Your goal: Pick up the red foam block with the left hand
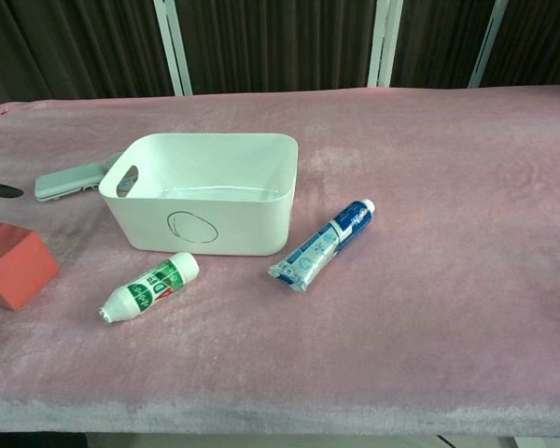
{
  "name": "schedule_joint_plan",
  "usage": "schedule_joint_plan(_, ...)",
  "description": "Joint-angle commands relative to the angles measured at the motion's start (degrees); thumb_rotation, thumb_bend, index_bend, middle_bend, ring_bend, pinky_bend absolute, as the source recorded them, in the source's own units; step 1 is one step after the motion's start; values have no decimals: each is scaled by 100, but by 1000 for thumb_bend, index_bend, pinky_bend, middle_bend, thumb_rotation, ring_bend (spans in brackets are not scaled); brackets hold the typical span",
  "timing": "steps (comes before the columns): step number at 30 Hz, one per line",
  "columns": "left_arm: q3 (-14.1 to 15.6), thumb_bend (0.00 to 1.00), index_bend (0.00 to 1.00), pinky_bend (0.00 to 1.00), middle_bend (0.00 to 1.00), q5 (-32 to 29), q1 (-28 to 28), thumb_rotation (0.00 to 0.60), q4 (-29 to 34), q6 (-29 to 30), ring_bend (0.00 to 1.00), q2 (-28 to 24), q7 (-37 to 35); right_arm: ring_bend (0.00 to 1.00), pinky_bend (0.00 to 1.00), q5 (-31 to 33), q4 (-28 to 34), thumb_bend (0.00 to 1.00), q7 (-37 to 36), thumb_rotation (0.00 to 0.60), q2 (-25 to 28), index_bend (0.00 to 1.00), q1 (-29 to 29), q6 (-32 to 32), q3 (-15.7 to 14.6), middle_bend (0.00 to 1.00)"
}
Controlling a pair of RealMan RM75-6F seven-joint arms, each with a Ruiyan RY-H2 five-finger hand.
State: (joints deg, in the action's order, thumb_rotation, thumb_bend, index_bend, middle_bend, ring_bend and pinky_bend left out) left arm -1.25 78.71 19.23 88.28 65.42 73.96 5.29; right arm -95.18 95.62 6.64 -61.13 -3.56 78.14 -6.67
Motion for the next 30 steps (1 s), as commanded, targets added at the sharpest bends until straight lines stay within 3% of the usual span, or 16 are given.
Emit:
schedule_joint_plan(1, 0, 326, 0, 149, 0, -3, 1, 600, -3, 1, 0, 5, 3, 0, 181, 5, 4, 101, 9, 600, -1, 0, -1, -7, 0, 0)
schedule_joint_plan(20, -65, 327, 0, 152, 0, -312, 107, 600, -180, -261, 0, 139, 152, 0, 181, -9, -2, 101, -22, 600, 15, 0, -49, -84, -13, 0)
schedule_joint_plan(23, -109, 330, 0, 168, 28, -426, 151, 600, -281, -337, 87, 236, 205, 0, 181, -25, -6, 101, -45, 600, 24, 0, -57, -85, -17, 0)
schedule_joint_plan(27, -111, 338, 0, 294, 211, -477, 173, 600, -363, -399, 283, 289, 180, 0, 181, -40, -13, 101, -73, 600, 38, 0, -73, -99, -23, 0)
schedule_joint_plan(30, -109, 338, 18, 343, 285, -466, 165, 600, -383, -381, 344, 295, 136, 0, 181, -55, -19, 101, -93, 600, 46, 0, -84, -110, -30, 0)
